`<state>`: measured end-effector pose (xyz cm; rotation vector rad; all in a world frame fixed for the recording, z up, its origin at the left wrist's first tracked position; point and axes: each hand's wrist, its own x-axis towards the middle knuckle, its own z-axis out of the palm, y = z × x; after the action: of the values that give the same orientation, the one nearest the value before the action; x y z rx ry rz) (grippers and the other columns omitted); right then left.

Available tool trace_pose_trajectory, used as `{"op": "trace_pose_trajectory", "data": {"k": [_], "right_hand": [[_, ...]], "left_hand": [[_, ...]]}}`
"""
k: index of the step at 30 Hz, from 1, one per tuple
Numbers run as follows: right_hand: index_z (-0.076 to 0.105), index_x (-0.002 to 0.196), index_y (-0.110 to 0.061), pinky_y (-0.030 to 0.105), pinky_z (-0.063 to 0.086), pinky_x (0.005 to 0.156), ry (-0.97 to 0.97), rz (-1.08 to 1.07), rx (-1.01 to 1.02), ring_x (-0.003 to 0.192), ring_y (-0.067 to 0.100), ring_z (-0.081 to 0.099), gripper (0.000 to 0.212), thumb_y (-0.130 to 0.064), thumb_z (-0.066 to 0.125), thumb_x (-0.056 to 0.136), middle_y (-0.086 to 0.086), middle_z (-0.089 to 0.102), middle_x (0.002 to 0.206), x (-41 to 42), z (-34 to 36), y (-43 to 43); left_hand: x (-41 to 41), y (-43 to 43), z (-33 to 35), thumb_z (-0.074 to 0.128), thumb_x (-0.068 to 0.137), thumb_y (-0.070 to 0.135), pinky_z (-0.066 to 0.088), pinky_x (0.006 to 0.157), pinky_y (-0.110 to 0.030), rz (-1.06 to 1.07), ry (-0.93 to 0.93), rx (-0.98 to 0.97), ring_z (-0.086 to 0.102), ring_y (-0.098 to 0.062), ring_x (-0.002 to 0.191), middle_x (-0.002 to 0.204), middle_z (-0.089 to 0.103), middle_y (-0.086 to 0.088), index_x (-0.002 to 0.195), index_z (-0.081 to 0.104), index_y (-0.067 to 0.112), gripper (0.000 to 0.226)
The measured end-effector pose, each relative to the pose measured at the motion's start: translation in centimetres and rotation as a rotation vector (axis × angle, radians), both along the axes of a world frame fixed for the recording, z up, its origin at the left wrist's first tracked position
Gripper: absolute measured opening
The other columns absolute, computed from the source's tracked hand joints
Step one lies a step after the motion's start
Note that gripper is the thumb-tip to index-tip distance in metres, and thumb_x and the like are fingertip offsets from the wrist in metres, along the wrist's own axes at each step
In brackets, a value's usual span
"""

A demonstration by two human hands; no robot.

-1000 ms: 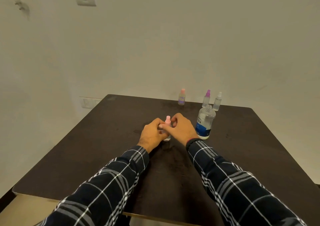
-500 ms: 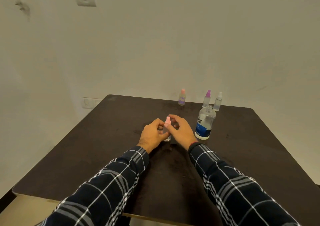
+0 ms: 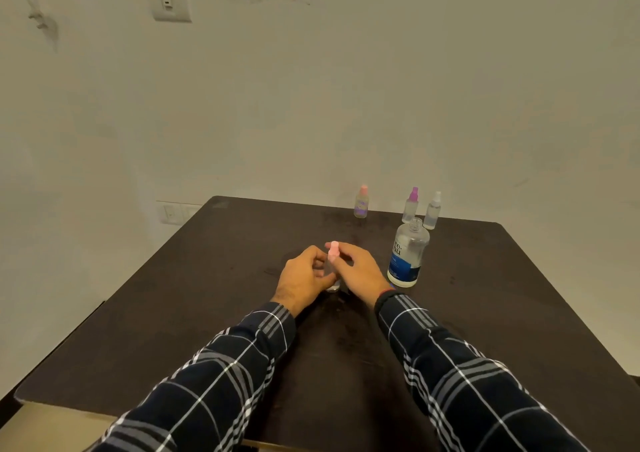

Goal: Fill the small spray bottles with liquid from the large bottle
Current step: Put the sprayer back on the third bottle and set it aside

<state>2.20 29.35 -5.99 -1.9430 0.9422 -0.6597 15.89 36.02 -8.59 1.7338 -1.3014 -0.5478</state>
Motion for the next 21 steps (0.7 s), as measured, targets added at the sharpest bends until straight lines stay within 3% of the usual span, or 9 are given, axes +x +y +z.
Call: {"op": "trace_pose_trajectory", "data": {"k": [3,10,14,18,21], "right_hand": [[0.063,0.131,-0.024,0.038,0.047,0.107,0.039,-0.052,-0.026,0.117,0.011,0.058,0.035,-0.033,0.063,0.097,-0.004,0.065,0.127,0.1,0.2,-0.4],[0.065,0.128,-0.020,0.024,0.040,0.093,0.041,-0.183,-0.053,0.108,0.007,0.051,0.041,-0.030,0.074,0.089,-0.003,0.060,0.126,0.5,0.7,-0.1],[0.055,0.136,-0.026,0.026,0.042,0.098,0.130,-0.232,-0.238,0.121,0.012,0.050,0.049,-0.042,0.068,0.091,-0.003,0.049,0.135,-0.3,0.5,1.0],[0.053,0.129,-0.023,0.041,0.050,0.095,0.060,-0.538,-0.620,0.117,0.020,0.048,0.050,-0.048,0.069,0.088,0.001,0.052,0.126,-4.5,0.7,1.4],[0.044,0.136,-0.019,0.048,0.049,0.098,0.037,-0.811,-0.517,0.122,0.029,0.046,0.074,-0.052,0.077,0.079,0.008,0.045,0.134,-7.3,0.9,0.4]], "left_hand": [[0.1,-0.2,0.0,0.078,0.087,0.033,0.058,0.087,-0.027,0.005,-0.045,0.022,0.068,-0.005,0.091,0.102,0.069,0.009,0.107,0.058,0.028,0.029],[0.1,-0.3,-0.1,0.078,0.087,0.032,0.059,0.091,-0.035,0.001,-0.089,0.020,0.068,-0.007,0.092,0.100,0.070,0.008,0.106,0.058,0.028,0.027],[0.1,-0.3,0.0,0.079,0.085,0.033,0.060,0.089,-0.036,0.005,-0.089,0.036,0.068,-0.006,0.088,0.098,0.070,0.009,0.103,0.059,0.029,0.028],[-0.1,-0.1,-0.1,0.084,0.081,0.031,0.060,0.088,-0.033,0.031,-0.064,0.015,0.069,-0.004,0.088,0.099,0.070,0.010,0.103,0.060,0.025,0.033],[-0.1,-0.2,-0.2,0.085,0.080,0.033,0.060,0.086,-0.032,0.029,-0.067,0.001,0.070,-0.004,0.087,0.100,0.071,0.010,0.102,0.060,0.026,0.034]]}}
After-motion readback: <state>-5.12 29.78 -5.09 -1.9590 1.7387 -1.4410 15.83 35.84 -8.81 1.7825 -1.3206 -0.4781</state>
